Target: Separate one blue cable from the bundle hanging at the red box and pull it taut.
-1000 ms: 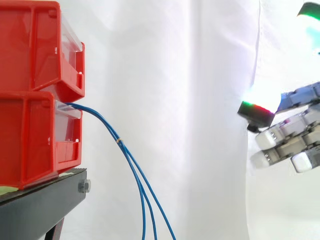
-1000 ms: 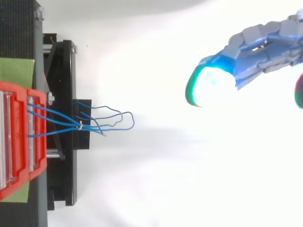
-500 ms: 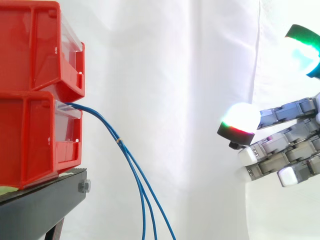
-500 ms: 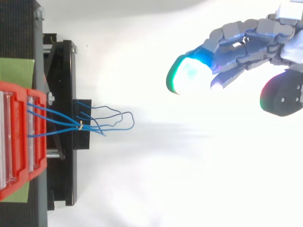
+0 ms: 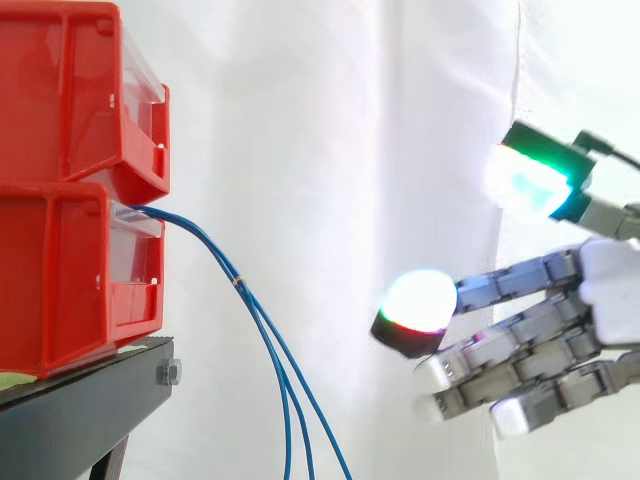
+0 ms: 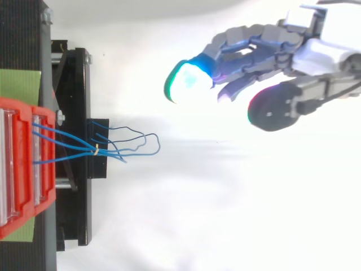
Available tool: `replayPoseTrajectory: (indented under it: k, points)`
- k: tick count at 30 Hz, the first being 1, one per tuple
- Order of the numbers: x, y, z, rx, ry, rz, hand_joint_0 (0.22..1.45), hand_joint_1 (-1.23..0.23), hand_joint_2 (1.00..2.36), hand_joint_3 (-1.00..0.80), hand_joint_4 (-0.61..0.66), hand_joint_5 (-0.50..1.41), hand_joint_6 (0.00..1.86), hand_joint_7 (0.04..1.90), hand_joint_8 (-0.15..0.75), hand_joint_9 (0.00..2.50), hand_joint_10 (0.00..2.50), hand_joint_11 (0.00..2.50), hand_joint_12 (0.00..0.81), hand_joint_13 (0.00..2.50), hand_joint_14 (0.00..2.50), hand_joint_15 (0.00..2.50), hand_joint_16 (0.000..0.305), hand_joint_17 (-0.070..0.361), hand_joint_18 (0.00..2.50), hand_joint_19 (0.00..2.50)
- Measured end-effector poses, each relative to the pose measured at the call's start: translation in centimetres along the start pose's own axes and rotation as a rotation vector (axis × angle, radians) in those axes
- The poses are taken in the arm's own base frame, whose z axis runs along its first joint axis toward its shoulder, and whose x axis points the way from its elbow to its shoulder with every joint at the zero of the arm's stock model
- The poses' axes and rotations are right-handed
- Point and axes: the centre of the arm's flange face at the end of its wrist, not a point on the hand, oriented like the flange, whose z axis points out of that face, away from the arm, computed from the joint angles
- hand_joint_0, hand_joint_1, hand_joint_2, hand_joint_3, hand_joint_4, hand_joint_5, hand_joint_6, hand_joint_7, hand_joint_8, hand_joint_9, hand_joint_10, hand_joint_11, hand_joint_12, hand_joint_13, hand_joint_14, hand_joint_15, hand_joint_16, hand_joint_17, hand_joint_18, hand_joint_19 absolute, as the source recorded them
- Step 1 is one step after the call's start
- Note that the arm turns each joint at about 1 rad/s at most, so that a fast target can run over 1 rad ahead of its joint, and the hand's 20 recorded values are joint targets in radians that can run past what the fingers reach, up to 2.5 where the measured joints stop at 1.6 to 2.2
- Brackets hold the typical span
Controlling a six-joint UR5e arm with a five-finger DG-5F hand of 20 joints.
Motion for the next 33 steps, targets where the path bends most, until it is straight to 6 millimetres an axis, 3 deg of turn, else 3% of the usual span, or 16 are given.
replayPoseTrajectory:
  k: [16, 27, 33]
  points:
    - [0.2, -3.1, 3.9, 0.004, -0.025, -0.003, 0.51, -0.66, 1.00, -0.50, 0.27, -0.22, 0.50, 0.79, 0.326, 0.52, 0.00, 0.12, 0.265, 0.44, 0.00, 0.09, 0.032, 0.071, 0.62, 0.38]
    - [1.4, -3.8, 5.3, -0.047, -0.017, -0.040, 0.52, -0.67, 1.00, -0.50, 0.28, -0.21, 0.50, 0.80, 0.339, 0.56, 0.00, 0.17, 0.271, 0.48, 0.01, 0.12, 0.032, 0.073, 0.66, 0.39]
    - [2.2, -5.4, 6.1, -0.041, -0.005, -0.046, 0.52, -0.70, 1.00, -0.50, 0.28, -0.21, 0.50, 0.80, 0.339, 0.58, 0.00, 0.18, 0.276, 0.50, 0.00, 0.13, 0.033, 0.074, 0.68, 0.41]
